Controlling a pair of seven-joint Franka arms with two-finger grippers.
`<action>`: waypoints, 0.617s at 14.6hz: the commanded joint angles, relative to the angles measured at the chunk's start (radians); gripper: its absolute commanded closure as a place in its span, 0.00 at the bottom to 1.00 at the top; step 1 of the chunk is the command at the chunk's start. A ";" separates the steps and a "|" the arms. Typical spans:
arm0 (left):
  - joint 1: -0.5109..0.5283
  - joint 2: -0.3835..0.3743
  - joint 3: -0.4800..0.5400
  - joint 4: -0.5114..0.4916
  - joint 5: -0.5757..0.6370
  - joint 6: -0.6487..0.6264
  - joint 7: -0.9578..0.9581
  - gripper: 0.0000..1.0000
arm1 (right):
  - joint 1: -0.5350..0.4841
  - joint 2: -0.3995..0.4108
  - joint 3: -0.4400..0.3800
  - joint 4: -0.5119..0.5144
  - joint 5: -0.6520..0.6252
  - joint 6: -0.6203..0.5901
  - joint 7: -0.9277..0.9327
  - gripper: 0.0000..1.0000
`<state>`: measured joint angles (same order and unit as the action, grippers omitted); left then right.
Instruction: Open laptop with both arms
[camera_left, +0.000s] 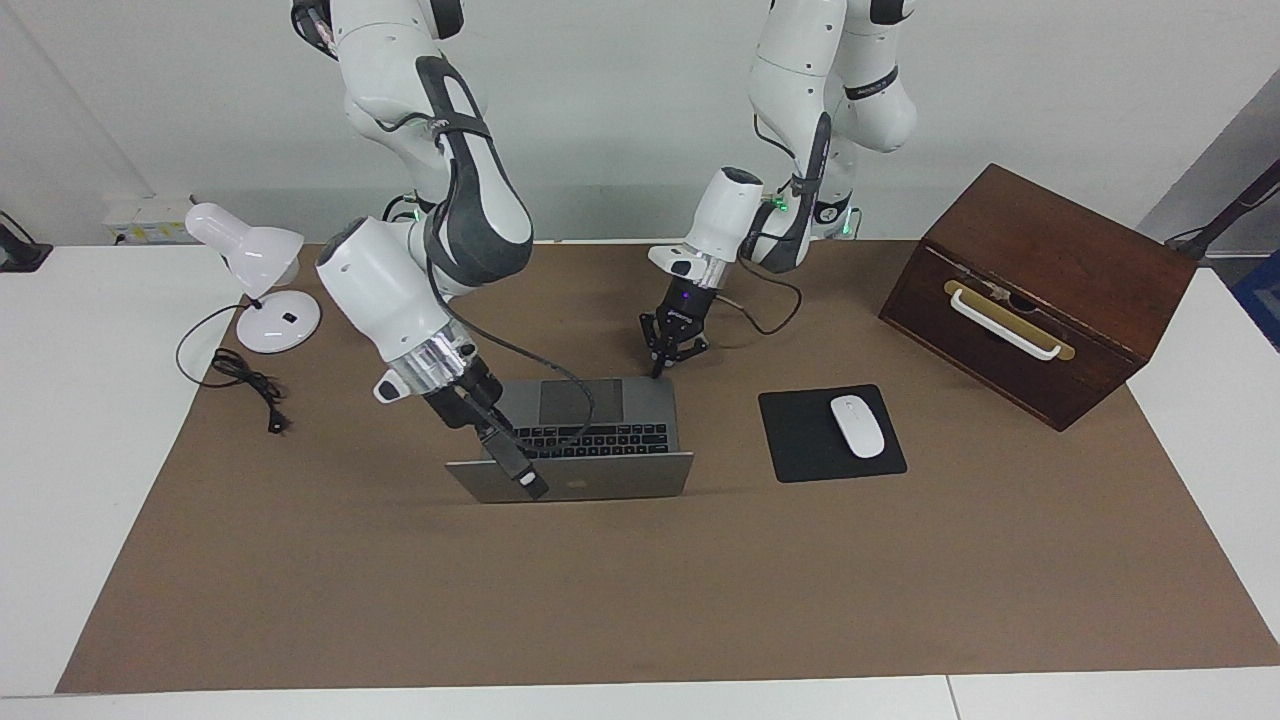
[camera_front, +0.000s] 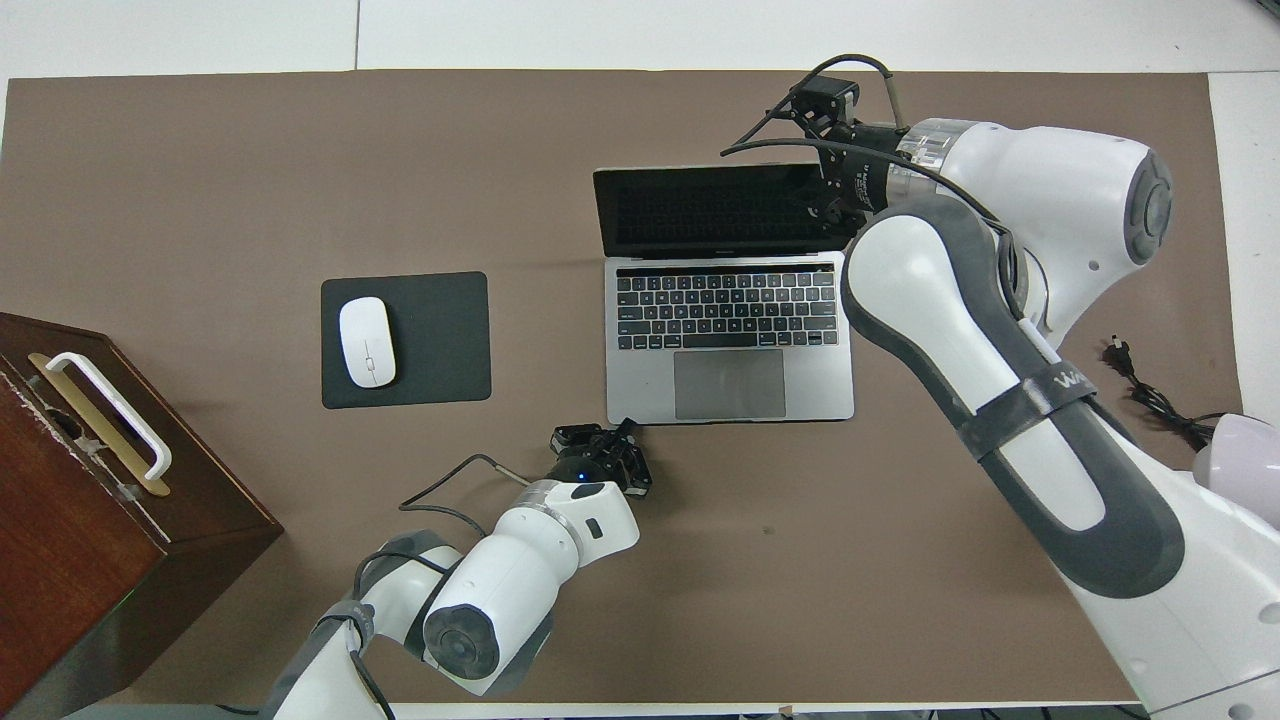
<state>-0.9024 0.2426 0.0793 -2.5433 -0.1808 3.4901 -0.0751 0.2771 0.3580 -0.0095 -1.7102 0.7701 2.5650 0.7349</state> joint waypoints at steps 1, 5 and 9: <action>-0.016 0.095 0.017 0.061 -0.013 0.015 0.012 1.00 | -0.010 -0.039 0.000 0.001 -0.043 -0.080 -0.008 0.00; -0.015 0.095 0.017 0.061 -0.013 0.015 0.012 1.00 | -0.004 -0.108 0.000 -0.034 -0.159 -0.185 -0.005 0.00; -0.010 0.090 0.016 0.061 -0.013 0.015 0.012 1.00 | -0.010 -0.136 0.000 -0.031 -0.245 -0.267 -0.008 0.00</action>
<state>-0.9024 0.2428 0.0794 -2.5433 -0.1808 3.4904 -0.0751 0.2757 0.2521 -0.0120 -1.7107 0.5619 2.3203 0.7352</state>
